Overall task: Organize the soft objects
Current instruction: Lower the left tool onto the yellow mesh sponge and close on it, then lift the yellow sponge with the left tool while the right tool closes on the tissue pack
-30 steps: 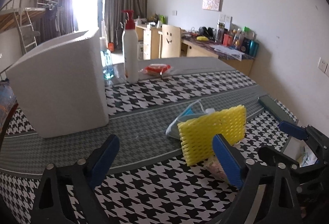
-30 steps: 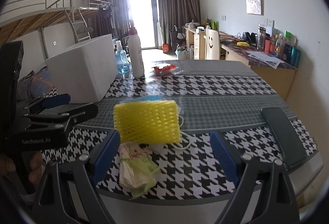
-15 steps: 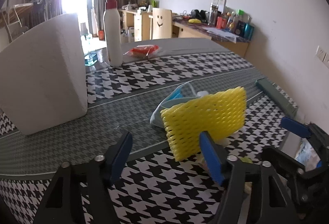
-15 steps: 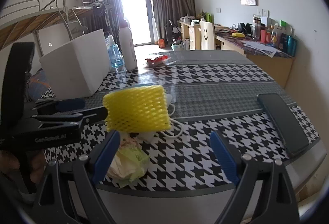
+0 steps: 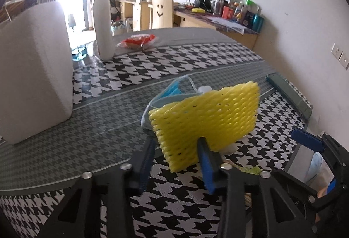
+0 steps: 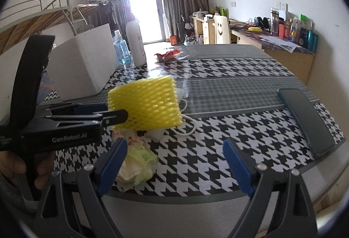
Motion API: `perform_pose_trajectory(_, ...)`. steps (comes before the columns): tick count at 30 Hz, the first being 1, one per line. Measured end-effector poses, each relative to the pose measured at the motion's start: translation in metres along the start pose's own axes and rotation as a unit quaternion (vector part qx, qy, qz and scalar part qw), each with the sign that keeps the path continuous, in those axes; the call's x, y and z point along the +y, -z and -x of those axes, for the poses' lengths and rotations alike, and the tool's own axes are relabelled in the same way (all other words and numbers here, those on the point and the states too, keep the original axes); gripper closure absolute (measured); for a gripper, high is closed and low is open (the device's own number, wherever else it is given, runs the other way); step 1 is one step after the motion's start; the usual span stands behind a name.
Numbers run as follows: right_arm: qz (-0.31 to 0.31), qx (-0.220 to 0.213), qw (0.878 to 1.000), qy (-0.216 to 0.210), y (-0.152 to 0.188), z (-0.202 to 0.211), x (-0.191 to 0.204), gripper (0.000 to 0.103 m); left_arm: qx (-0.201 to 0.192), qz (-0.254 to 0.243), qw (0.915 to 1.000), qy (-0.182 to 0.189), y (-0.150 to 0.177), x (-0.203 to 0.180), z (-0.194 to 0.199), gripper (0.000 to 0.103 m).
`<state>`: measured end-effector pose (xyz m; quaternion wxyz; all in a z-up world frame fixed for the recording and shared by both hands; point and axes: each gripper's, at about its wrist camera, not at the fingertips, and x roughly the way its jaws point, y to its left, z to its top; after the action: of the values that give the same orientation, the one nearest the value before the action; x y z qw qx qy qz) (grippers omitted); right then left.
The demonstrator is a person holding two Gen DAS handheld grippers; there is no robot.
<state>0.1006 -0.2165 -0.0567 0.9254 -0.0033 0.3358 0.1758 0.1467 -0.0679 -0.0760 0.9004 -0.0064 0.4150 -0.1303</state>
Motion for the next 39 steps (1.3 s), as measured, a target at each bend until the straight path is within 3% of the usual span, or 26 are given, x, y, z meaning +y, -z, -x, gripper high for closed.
perform_pose_trajectory(10, 0.001, 0.003, 1.000, -0.003, 0.001, 0.001, 0.000, 0.011, 0.005, 0.002, 1.0000, 0.004, -0.001, 0.000, -0.006, 0.097)
perform_pose_trajectory(18, 0.007, 0.001, 1.000, -0.008, 0.004, 0.006, 0.006, 0.011, -0.025, -0.001, 0.9996, 0.016, -0.003, 0.001, 0.014, 0.098)
perform_pose_trajectory(25, 0.013, -0.004, 1.000, -0.010, 0.006, 0.012, 0.015, 0.011, -0.047, 0.010, 0.9988, 0.002, 0.000, 0.014, 0.037, 0.098)
perform_pose_trajectory(39, 0.047, 0.017, 0.998, -0.040, 0.010, 0.000, 0.044, 0.011, -0.049, 0.019, 0.9985, -0.018, 0.020, 0.029, 0.061, 0.098)
